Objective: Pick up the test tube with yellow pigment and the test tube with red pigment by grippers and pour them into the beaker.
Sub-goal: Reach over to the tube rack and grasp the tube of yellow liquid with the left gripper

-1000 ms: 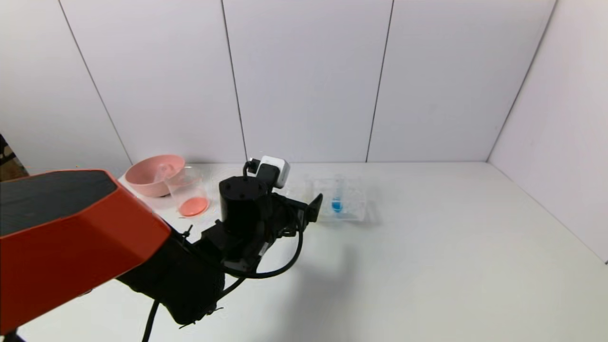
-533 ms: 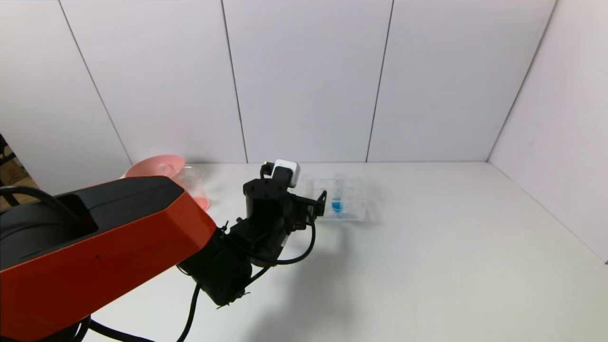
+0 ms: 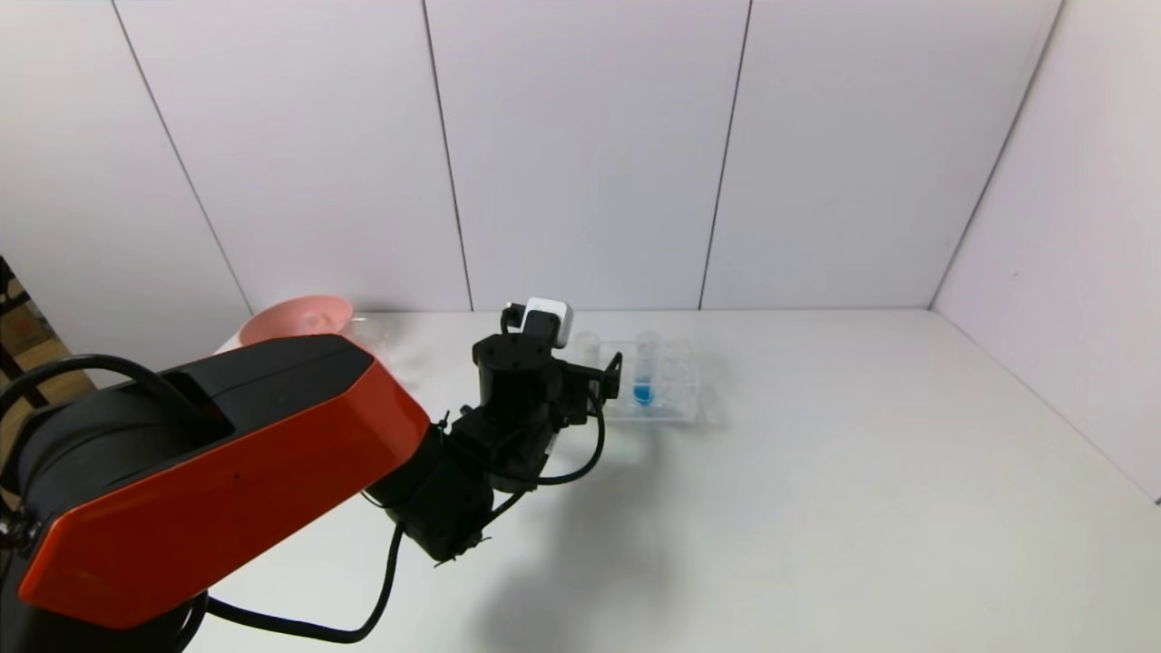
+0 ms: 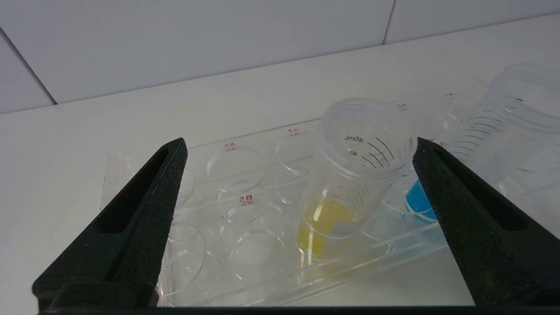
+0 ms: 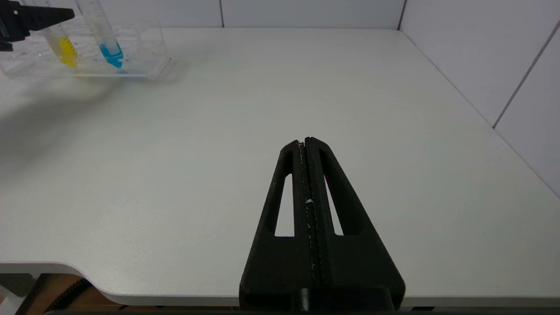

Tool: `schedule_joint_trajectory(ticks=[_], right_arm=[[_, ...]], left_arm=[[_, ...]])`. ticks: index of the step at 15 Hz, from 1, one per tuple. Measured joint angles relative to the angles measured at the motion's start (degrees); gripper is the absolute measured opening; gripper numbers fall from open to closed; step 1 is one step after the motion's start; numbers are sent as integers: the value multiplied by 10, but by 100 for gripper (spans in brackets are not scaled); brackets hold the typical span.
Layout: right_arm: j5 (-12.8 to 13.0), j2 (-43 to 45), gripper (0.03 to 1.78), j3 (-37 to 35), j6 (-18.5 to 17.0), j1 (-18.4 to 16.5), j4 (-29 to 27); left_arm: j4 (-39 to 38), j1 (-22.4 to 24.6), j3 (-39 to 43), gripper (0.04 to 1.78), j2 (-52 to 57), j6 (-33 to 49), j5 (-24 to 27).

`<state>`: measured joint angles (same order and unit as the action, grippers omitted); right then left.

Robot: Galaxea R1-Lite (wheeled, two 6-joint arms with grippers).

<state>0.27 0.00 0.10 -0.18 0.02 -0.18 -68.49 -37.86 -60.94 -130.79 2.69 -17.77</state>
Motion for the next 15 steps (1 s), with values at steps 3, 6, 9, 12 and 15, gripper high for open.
schedule_joint_trajectory(ticks=[3, 6, 9, 12, 15], right_arm=[[0, 0, 11, 0, 0, 0, 0], [0, 0, 11, 0, 0, 0, 0], [0, 0, 11, 0, 0, 0, 0], [0, 0, 11, 0, 0, 0, 0], [0, 0, 11, 0, 0, 0, 0]], left_arm=[[-3, 1, -4, 178, -9, 1, 0], [-3, 1, -5, 178, -13, 1, 0], [-4, 0, -6, 167, -14, 1, 0], [-4, 0, -5, 134, -13, 1, 0], [-3, -2, -5, 81, -12, 1, 1]])
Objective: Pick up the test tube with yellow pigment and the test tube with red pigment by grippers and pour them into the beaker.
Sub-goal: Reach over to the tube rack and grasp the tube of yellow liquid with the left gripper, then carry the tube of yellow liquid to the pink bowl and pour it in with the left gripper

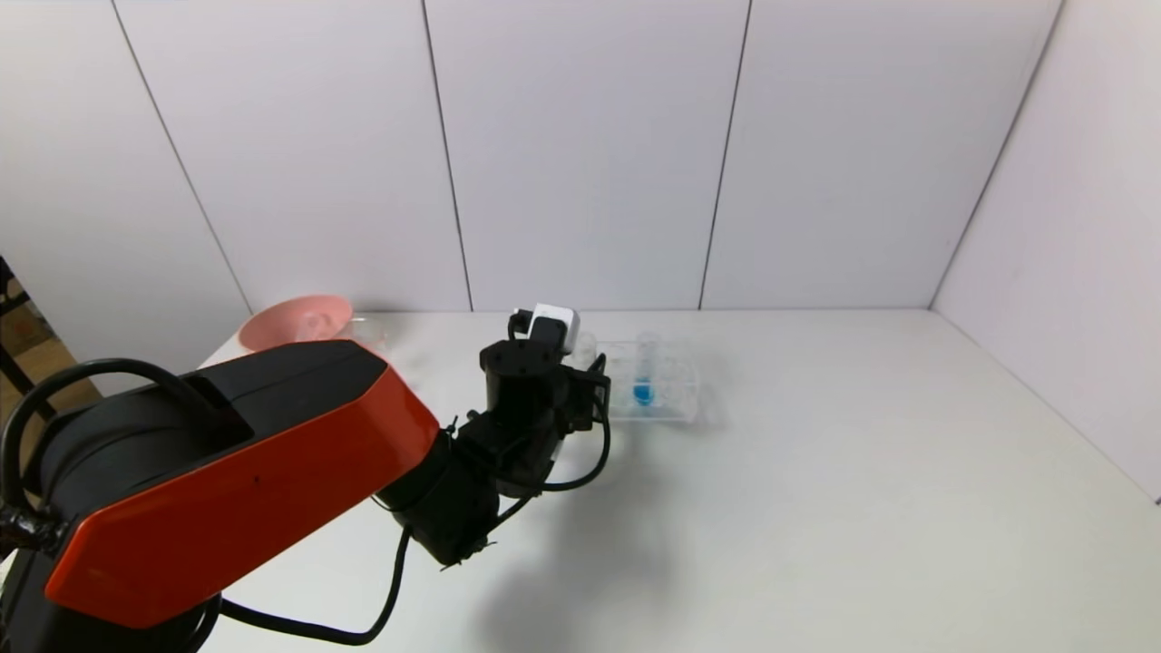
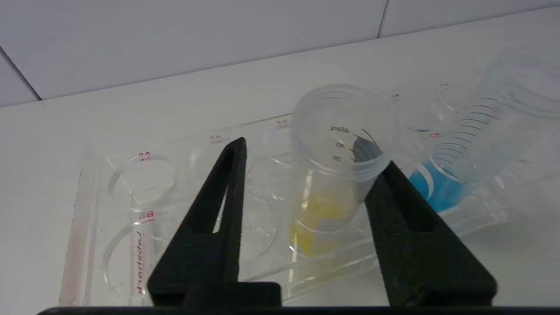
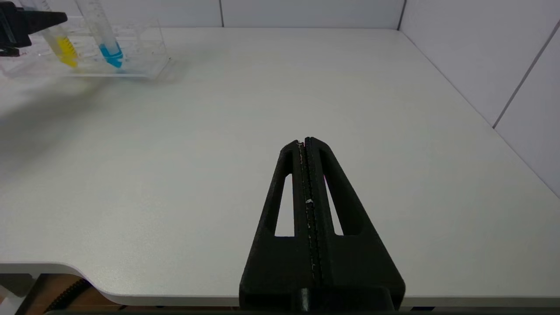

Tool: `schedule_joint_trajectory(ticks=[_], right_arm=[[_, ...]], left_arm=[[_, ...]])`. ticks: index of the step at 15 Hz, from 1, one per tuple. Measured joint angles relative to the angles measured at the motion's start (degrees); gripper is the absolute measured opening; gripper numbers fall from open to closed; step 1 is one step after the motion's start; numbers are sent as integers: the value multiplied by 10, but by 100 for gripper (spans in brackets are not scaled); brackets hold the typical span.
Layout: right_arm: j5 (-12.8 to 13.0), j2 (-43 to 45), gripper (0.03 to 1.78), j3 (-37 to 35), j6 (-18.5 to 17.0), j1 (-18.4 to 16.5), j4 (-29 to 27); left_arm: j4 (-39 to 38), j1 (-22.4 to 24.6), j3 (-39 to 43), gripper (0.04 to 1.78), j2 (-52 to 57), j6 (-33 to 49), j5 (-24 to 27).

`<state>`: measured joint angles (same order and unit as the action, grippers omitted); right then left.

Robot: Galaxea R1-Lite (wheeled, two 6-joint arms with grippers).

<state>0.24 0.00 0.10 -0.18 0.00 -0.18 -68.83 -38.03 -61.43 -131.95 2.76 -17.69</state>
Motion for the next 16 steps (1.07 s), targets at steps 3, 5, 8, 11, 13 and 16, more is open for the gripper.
schedule_joint_trajectory(ticks=[3, 5, 8, 11, 13, 16], right_arm=[[0, 0, 11, 0, 0, 0, 0], [0, 0, 11, 0, 0, 0, 0], [0, 0, 11, 0, 0, 0, 0], [0, 0, 11, 0, 0, 0, 0], [0, 0, 11, 0, 0, 0, 0], [0, 0, 11, 0, 0, 0, 0]], left_arm=[[0, -1, 2, 45, 3, -3, 0], [-4, -1, 4, 45, 5, -4, -7], [-7, -2, 3, 45, 9, -13, -17], [-3, -1, 0, 45, 15, -18, -19], [-1, -1, -3, 45, 19, -20, -19], [9, -1, -11, 45, 24, -22, -19]])
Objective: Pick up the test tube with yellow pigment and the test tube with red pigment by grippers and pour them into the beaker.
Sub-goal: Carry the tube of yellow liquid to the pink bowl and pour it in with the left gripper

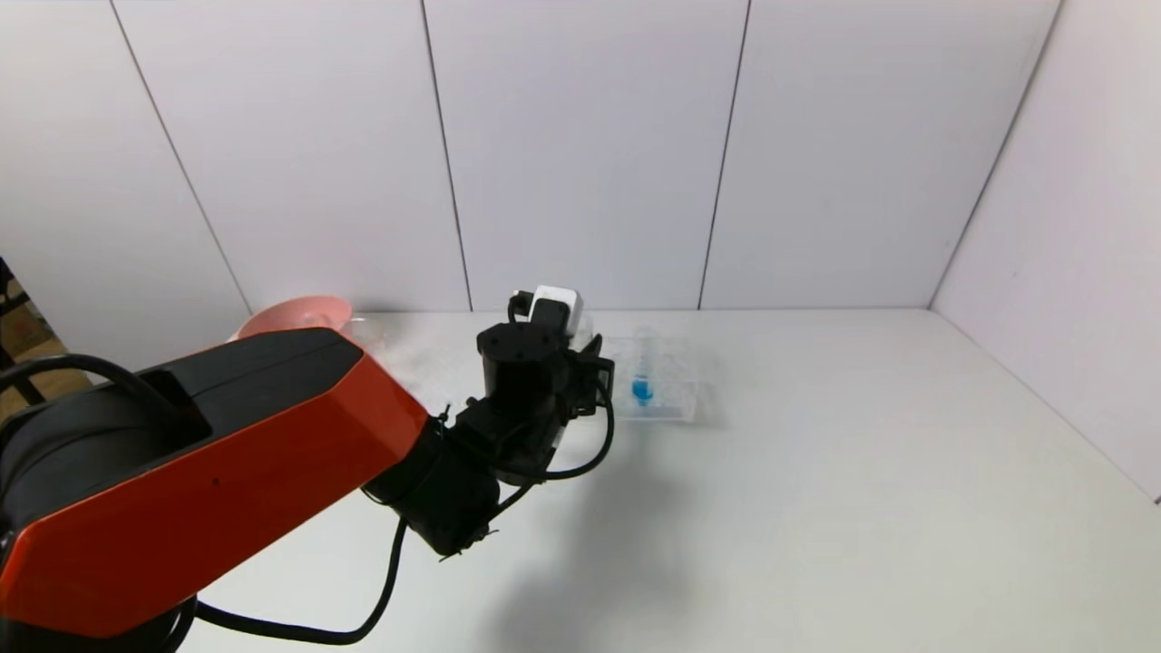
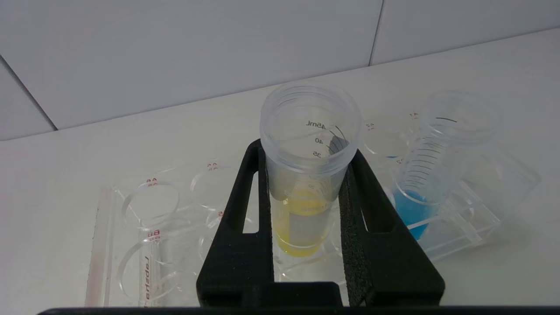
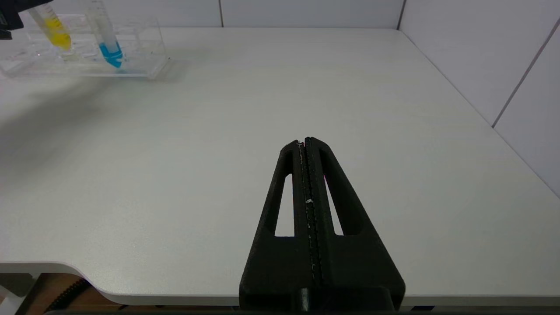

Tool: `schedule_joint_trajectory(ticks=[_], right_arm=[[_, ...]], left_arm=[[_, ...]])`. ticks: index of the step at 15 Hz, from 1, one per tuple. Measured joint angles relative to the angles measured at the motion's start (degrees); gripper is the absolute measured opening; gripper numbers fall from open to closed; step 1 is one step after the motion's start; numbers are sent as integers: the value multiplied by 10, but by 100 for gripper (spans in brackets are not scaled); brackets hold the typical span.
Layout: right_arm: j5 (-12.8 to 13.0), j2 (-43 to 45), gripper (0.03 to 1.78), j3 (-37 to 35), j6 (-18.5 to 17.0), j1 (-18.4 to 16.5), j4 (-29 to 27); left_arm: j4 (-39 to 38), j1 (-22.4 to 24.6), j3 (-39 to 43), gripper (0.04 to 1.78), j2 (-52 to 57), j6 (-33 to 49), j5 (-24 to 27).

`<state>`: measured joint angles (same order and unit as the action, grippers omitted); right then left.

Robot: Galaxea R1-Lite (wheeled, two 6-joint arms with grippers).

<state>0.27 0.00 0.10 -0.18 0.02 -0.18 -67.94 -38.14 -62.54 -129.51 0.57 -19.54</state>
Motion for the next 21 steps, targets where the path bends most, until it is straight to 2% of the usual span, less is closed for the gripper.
schedule_joint_trajectory(ticks=[3, 15, 21], right_arm=[[0, 0, 11, 0, 0, 0, 0], [0, 0, 11, 0, 0, 0, 0], [0, 0, 11, 0, 0, 0, 0]], left_arm=[[25, 0, -5, 45, 14, -3, 2], [30, -10, -41, 45, 37, -27, 8], [63, -12, -31, 45, 92, -42, 8]])
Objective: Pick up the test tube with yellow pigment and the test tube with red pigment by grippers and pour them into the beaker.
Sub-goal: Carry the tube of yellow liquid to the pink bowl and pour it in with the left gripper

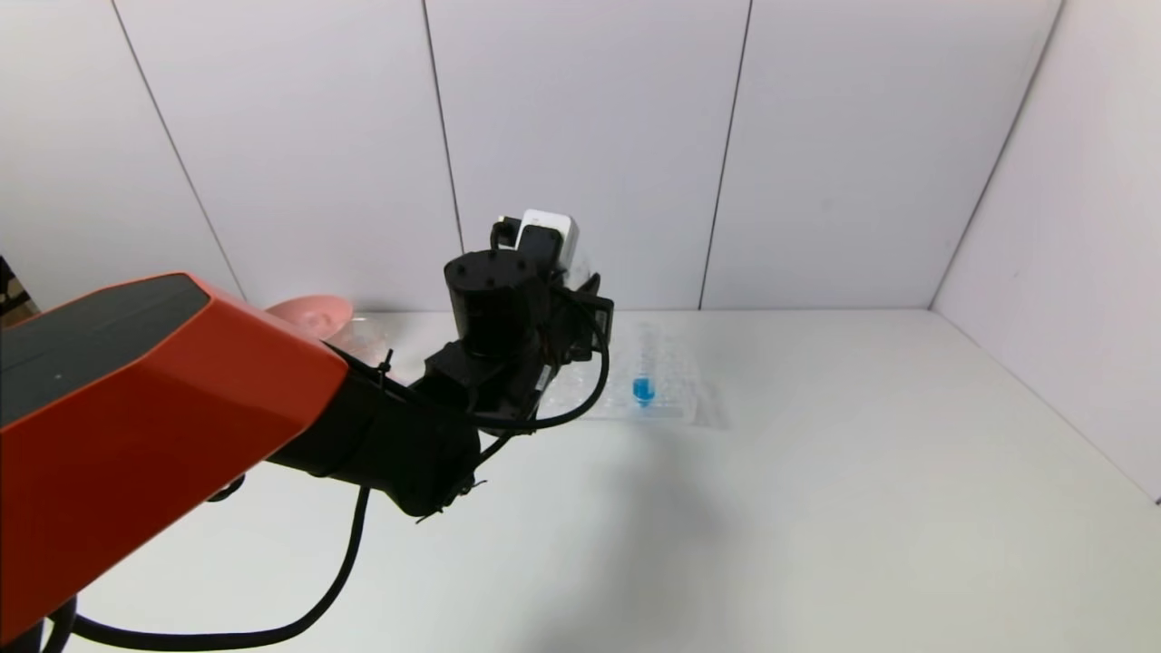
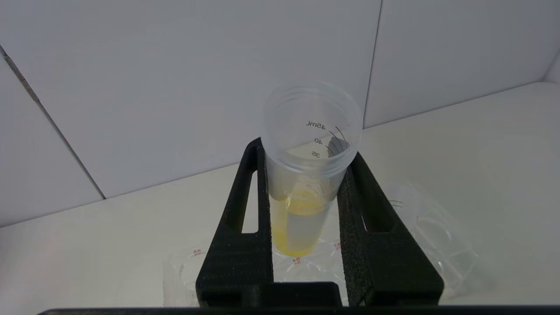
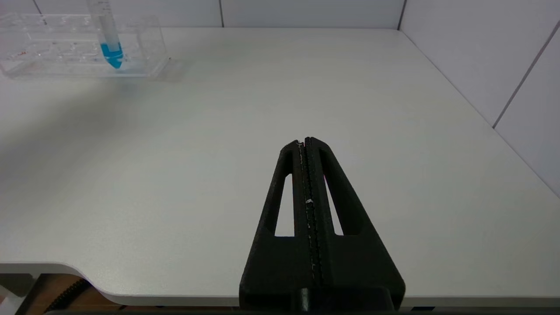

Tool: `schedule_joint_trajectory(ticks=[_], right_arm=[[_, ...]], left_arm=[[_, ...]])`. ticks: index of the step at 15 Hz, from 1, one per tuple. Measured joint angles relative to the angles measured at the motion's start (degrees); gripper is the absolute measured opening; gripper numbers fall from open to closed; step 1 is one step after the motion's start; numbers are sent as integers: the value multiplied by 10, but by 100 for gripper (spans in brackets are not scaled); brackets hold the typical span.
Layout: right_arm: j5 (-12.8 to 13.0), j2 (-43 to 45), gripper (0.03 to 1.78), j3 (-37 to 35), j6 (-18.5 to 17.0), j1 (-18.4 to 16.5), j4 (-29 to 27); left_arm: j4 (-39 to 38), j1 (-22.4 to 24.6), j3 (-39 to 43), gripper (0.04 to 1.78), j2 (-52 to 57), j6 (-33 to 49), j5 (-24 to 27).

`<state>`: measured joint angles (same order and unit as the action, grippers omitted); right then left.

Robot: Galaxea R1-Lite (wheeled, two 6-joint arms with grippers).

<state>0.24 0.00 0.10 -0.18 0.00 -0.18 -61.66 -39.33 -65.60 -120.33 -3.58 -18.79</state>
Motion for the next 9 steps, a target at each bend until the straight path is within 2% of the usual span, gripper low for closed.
schedule_joint_trajectory(ticks=[3, 9], right_arm=[[0, 0, 11, 0, 0, 0, 0], [0, 0, 11, 0, 0, 0, 0]], left_arm=[[58, 11, 1, 45, 45, -1, 0], [178, 83, -36, 45, 123, -21, 1]])
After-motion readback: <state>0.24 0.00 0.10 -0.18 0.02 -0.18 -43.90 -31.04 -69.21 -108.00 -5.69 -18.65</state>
